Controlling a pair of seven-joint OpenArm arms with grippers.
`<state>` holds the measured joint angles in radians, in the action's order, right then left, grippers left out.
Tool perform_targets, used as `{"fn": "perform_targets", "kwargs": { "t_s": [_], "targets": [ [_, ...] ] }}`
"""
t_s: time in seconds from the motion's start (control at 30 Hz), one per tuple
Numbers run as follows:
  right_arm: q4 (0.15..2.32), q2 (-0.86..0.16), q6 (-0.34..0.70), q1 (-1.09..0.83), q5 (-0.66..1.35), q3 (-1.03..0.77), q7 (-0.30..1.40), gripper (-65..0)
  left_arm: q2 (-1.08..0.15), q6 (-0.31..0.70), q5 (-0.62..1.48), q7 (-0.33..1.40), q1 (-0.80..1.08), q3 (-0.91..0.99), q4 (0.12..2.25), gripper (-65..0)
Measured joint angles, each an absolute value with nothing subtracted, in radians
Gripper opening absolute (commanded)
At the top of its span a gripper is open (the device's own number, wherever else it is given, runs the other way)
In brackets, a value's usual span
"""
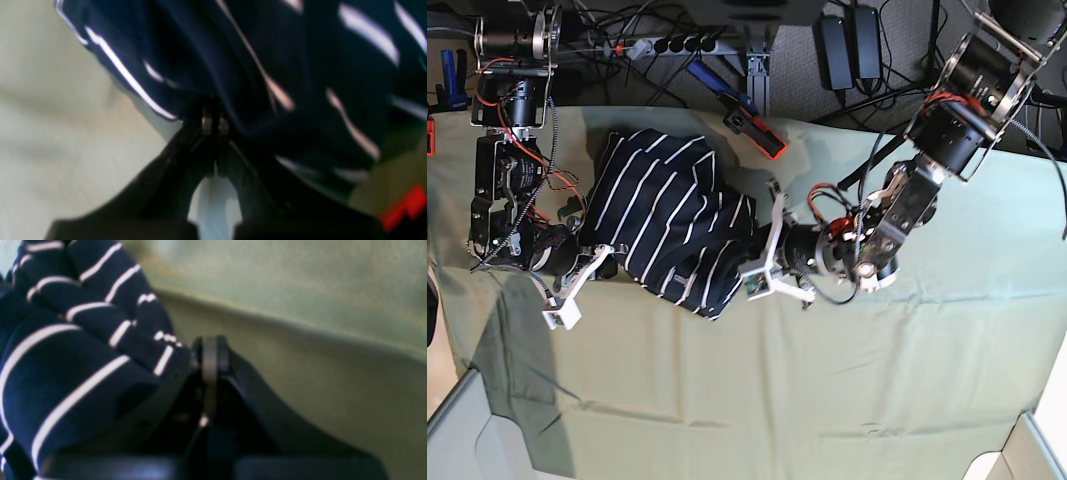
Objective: Fold the T-shirt properly
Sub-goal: 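Fold the shirt bundle over with both grippers into a compact square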
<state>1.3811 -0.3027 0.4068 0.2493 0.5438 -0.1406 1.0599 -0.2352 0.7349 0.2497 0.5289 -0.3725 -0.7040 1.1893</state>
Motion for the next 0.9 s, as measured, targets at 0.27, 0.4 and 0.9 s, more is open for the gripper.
{"fn": "perform_targets", "kwargs": {
  "t_s": [0.27, 0.4, 0.9],
  "targets": [
    [1.381, -0.305, 0.407, 0.247, 0.569, -0.141, 1.064, -65.0, -0.191, 0.731, 0.202, 0.55, -0.518, -0.708, 1.05, -65.0],
    [1.381, -0.304, 0.407, 0.247, 0.579, -0.157, 1.042, -65.0, -0.205, 0.726, 0.271, 0.634, -0.57, -0.708, 1.048, -65.0],
    [1.381, -0.307, 0.407, 0.179, 0.614, -0.266, 1.038, -65.0, -0.487, 0.7, 0.636, 0.865, -0.447, -0.688, 1.336, -65.0]
  ]
}}
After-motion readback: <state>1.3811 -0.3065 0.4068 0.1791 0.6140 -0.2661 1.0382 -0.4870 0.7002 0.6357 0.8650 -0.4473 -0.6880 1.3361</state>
